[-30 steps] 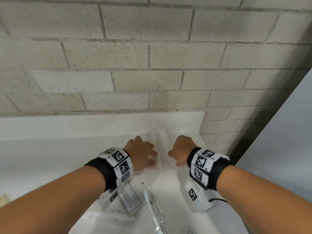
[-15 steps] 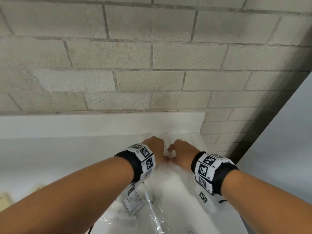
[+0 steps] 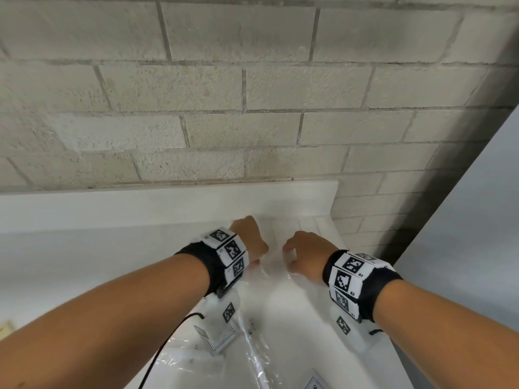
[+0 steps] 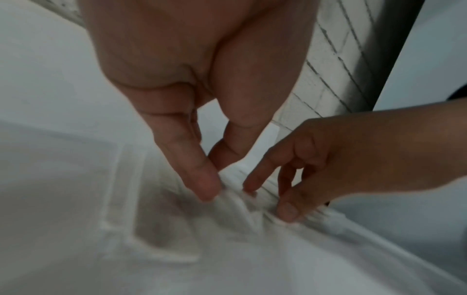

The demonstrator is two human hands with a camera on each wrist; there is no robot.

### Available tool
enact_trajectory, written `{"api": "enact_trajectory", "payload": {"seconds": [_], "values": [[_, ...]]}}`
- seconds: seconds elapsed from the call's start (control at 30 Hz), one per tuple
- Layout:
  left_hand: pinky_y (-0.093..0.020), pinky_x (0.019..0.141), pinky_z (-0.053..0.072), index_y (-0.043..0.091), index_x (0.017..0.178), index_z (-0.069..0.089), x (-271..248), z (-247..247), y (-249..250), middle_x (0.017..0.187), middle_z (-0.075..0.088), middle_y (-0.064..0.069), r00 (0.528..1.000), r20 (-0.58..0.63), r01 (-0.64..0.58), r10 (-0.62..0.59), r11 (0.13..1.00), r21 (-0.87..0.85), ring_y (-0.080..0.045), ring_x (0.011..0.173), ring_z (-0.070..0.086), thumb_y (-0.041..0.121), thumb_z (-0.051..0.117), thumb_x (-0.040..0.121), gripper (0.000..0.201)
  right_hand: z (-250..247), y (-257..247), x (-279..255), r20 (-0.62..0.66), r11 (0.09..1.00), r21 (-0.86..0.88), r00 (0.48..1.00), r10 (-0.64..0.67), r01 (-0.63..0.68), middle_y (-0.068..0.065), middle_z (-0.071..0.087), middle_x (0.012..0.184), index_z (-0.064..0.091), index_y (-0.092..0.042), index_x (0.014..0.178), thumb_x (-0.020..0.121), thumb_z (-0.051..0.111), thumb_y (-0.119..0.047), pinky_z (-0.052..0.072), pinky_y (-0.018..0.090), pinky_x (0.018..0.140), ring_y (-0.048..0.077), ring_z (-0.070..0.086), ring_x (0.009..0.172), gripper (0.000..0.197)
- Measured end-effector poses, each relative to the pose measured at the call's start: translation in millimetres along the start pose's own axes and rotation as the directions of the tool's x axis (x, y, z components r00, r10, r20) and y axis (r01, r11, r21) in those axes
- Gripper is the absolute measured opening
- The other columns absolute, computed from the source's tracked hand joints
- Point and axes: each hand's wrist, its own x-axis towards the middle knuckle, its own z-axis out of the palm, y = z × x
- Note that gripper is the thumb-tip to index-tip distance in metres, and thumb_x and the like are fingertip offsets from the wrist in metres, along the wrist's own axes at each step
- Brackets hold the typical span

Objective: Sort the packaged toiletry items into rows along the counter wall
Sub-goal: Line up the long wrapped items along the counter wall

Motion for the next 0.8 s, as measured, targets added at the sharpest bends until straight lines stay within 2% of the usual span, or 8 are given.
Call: {"api": "enact_trajectory", "payload": {"seconds": [0.03,0.2,0.3,0.4,0.5,0.6,0.7,0.8], "values": [[-0.028,0.07,0.049,0.007,0.081,0.06,-0.1,1.7,-4.5,0.087,0.066,-0.007,0.999,0.017,-0.03,0.029,0.998,0.061,-0.029,0.1,0.067,0.015,0.059,0.085,0.009,-0.1,0.8,0.2,-0.004,1.0,0.013,1.0,0.001,-0.001,0.015,0.051,0.129,0.062,-0.003,0.12,0.092,0.051,-0.013,0.048,0.037,0.098,0.031,0.054,0.117,0.031],[-0.029,0.082,0.049,0.015,0.108,0.062,0.9,7.9,-21.3,0.111,0.059,-0.002,0.993,-0.02,-0.115,0.117,0.99,0.08,-0.024,0.105,0.06,0.028,0.061,0.086,0.026,4.9,8.1,1.7,-0.068,0.985,0.172,0.998,0.015,-0.003,0.002,0.038,0.143,0.045,-0.022,0.14,0.091,0.052,-0.02,0.037,0.036,0.109,0.025,0.036,0.133,0.049],[-0.033,0.1,0.044,0.031,0.122,0.057,-4.5,12.6,-22.9,0.128,0.049,0.008,0.975,0.013,-0.224,0.224,0.97,0.096,-0.017,0.12,0.049,0.044,0.061,0.084,0.041,8.3,10.1,3.0,-0.039,0.995,0.096,0.999,0.009,-0.005,0.001,0.039,0.144,0.044,-0.028,0.14,0.093,0.048,-0.019,0.035,0.039,0.11,0.027,0.034,0.134,0.048],[-0.035,0.1,0.042,0.038,0.125,0.056,-7.7,16.0,-24.3,0.131,0.047,0.01,0.974,0.085,-0.222,0.211,0.96,0.169,-0.017,0.123,0.043,0.052,0.06,0.08,0.047,14.0,9.7,4.6,-0.023,0.995,0.1,1.0,0.007,-0.005,0.001,0.04,0.144,0.043,-0.031,0.14,0.093,0.047,-0.019,0.035,0.039,0.11,0.028,0.034,0.133,0.048],[-0.034,0.101,0.041,0.037,0.126,0.055,-6.2,13.3,-17.5,0.13,0.049,0.008,0.966,0.026,-0.26,0.259,0.955,0.141,-0.02,0.122,0.044,0.054,0.059,0.08,0.049,11.8,17.8,0.3,-0.103,0.975,0.219,0.993,0.051,-0.028,-0.002,0.04,0.144,0.045,-0.036,0.137,0.093,0.048,-0.025,0.033,0.035,0.11,0.025,0.037,0.132,0.046],[-0.034,0.108,0.033,0.034,0.131,0.053,-4.0,15.0,14.8,0.136,0.049,0.01,0.911,-0.023,-0.403,0.411,0.903,0.148,-0.018,0.127,0.037,0.047,0.051,0.091,0.042,-2.5,50.6,-13.7,-0.234,0.965,0.248,0.961,0.151,-0.091,-0.003,0.042,0.143,0.05,-0.032,0.132,0.096,0.044,-0.02,0.03,0.032,0.11,0.022,0.035,0.134,0.038],[-0.036,0.113,0.028,0.035,0.138,0.047,1.0,30.7,56.8,0.143,0.046,0.011,0.879,0.044,-0.475,0.475,0.864,0.166,-0.018,0.133,0.034,0.045,0.045,0.095,0.044,-5.7,92.6,-25.5,-0.152,0.928,0.3,0.949,0.275,-0.221,0.001,0.039,0.146,0.049,-0.027,0.135,0.096,0.043,-0.009,0.028,0.028,0.111,0.021,0.032,0.138,0.043],[-0.04,0.116,0.025,0.032,0.145,0.039,1.3,43.5,71.3,0.151,0.039,0.006,0.894,0.165,-0.447,0.417,0.861,0.241,-0.021,0.14,0.028,0.052,0.044,0.093,0.056,3.1,96.4,-25.0,-0.012,0.93,0.283,0.969,0.249,-0.235,0.005,0.036,0.147,0.045,-0.02,0.14,0.092,0.051,-0.008,0.032,0.028,0.112,0.024,0.035,0.138,0.05]]}}
